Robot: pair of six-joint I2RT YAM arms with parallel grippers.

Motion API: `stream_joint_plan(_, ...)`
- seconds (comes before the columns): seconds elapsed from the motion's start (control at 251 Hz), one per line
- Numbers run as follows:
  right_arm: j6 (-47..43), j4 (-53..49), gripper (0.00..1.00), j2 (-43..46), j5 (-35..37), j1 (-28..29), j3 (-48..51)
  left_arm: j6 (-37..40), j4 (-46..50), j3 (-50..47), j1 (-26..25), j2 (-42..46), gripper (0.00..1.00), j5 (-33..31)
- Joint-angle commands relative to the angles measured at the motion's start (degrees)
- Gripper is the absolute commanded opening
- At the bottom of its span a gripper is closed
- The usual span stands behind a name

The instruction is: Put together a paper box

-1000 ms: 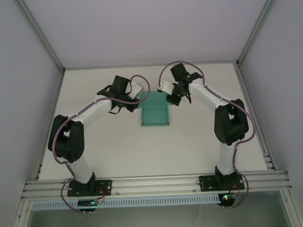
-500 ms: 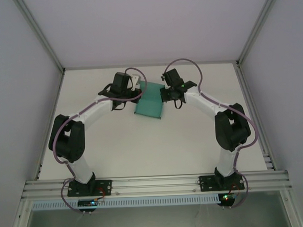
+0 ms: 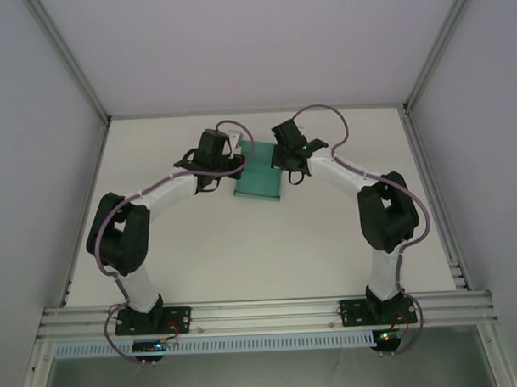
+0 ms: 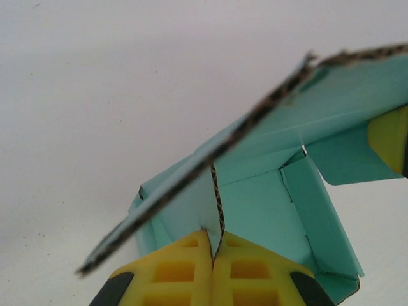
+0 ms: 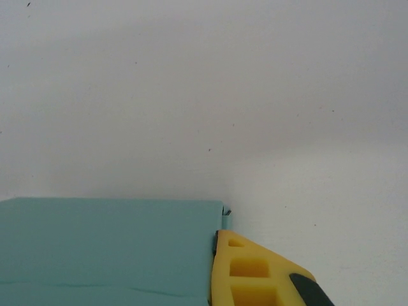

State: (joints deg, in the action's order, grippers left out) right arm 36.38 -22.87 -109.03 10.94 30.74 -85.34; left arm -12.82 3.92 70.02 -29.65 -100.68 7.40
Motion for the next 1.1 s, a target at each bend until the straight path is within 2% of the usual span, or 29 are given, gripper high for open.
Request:
stream_joint_plan(0.0, 7.42, 6.10, 0.00, -0.04, 0.56, 1.26, -3.67, -2.63, 1.71, -2.41, -1.15, -1.01, 0.00, 2.95)
stream_joint_plan(0.068, 9.25, 7.61, 0.00, 0.05, 1.13, 1.69, -2.35, -2.85, 1.31, -3.37, -1.25, -0.76, 0.00, 2.88)
stream_joint_plan(0.196, 8.83, 9.39, 0.00, 0.29, 6.44, 2.83, -1.41, -3.26, 0.84, -5.30, -1.27, -0.05, 0.00, 2.36)
stream_joint_plan(0.551, 9.57, 14.36, 0.00, 1.26, 7.44, 5.01, 7.53, -4.46, -0.08, -11.09, -1.28, 1.47, 0.00, 1.12)
stream_joint_plan(0.766, 1.55, 32.12, 0.00, 5.90, 8.53, 7.53, 23.28, -6.36, -4.21, -16.98, -1.38, 4.12, 0.00, 2.16)
stream_joint_plan(0.918, -0.60, 34.20, 0.00, 7.57, 10.75, 8.06, 26.46, -7.59, -5.74, -18.78, -1.48, 5.07, 0.00, 4.26)
stream_joint_plan(0.998, -2.80, 34.30, 0.00, 8.05, 12.15, 9.04, 27.07, -7.86, -4.74, -18.91, -1.49, 5.90, 0.07, 4.21)
stream_joint_plan(1.093, -4.72, 33.56, 0.00, 8.60, 14.06, 9.93, 27.46, -8.15, -3.46, -18.90, -1.49, 8.67, 0.27, 4.24)
